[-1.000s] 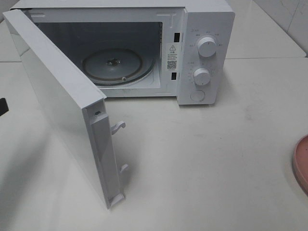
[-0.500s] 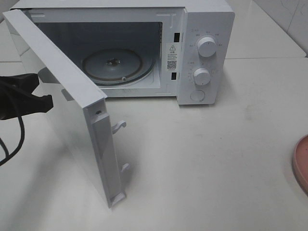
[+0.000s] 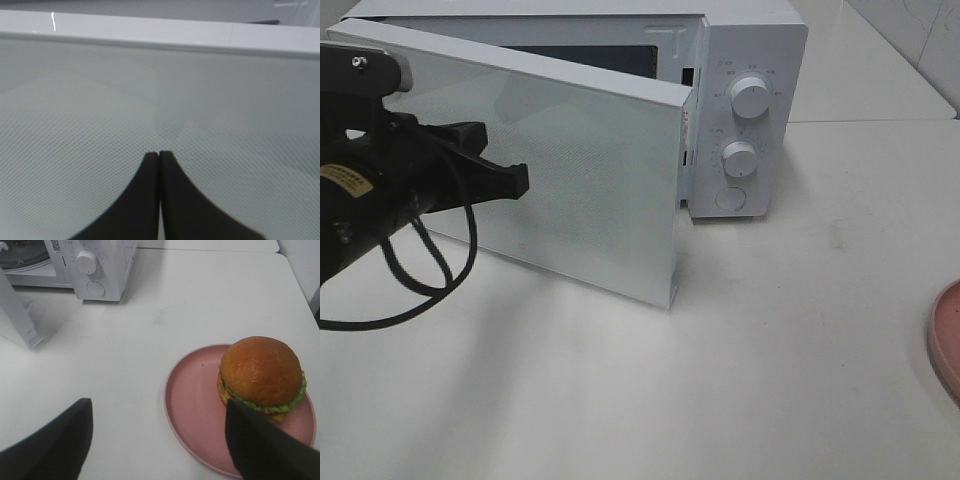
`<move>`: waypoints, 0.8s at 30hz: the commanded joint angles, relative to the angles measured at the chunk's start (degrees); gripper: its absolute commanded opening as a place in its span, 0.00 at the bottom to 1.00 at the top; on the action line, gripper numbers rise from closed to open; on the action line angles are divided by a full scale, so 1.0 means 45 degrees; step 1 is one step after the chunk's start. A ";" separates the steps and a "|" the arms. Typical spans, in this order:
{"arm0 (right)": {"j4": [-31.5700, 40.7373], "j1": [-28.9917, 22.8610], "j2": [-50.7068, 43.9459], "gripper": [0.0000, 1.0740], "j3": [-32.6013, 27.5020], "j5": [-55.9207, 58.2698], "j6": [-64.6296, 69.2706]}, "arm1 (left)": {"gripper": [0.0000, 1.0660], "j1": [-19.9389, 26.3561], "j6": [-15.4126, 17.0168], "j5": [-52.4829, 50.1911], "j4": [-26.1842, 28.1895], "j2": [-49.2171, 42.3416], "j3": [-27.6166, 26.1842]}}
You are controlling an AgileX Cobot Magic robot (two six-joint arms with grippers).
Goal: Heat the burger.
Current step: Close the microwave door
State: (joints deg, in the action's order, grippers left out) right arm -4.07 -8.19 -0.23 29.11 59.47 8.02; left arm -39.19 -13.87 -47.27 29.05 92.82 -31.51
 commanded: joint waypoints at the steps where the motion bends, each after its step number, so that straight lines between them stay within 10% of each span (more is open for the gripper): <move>1: -0.0013 0.0064 -0.0331 0.66 -0.0013 0.0013 -0.0115 | 0.00 -0.0433 -0.0458 -0.0115 0.0611 0.0229 -0.0497; 8: -0.0013 0.0064 -0.0331 0.66 -0.0013 0.0013 -0.0115 | 0.00 -0.1350 -0.1935 0.0318 0.1999 0.1311 -0.2190; 24: -0.0013 0.0064 -0.0331 0.66 -0.0013 0.0013 -0.0115 | 0.00 -0.1681 -0.2941 0.0955 0.3858 0.2890 -0.4940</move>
State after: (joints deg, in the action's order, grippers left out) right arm -4.07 -8.19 -0.23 29.11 59.47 7.96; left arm -46.47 -26.70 -43.43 45.66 105.42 -52.65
